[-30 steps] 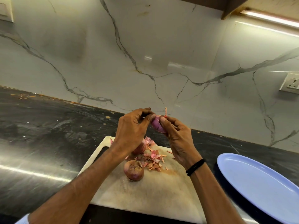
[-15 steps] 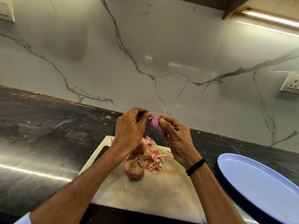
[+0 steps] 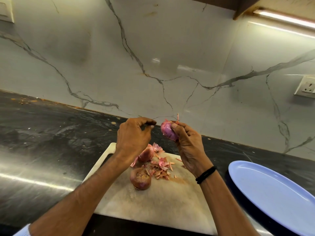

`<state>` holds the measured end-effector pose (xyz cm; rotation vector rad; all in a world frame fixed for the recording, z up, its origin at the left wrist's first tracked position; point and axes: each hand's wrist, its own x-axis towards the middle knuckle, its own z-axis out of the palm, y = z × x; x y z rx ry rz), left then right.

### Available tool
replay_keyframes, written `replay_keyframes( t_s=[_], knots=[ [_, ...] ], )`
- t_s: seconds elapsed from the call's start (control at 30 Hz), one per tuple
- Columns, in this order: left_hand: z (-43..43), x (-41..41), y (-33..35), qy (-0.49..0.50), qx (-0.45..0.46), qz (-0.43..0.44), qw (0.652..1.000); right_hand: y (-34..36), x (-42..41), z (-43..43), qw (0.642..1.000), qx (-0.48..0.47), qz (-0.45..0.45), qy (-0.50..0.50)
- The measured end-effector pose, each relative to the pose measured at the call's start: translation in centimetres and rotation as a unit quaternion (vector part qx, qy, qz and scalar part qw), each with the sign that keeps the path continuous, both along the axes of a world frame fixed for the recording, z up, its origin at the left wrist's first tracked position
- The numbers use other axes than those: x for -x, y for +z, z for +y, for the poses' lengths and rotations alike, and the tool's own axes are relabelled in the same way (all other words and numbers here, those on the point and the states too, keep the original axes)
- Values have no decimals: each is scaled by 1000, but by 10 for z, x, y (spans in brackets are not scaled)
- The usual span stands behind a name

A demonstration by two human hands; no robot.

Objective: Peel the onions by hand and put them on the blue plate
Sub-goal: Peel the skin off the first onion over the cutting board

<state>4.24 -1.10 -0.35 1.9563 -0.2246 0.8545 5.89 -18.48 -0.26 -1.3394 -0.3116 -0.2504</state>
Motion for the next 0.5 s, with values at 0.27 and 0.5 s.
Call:
replay_keyframes(
  t_s=[0.27, 0.5],
  knots=[
    [-4, 2, 3, -54, 14, 15, 998, -4, -7, -1, 999, -2, -5, -33],
    [-9, 5, 8, -150, 77, 54, 984, -4, -9, -5, 1000, -5, -1, -31]
  ],
)
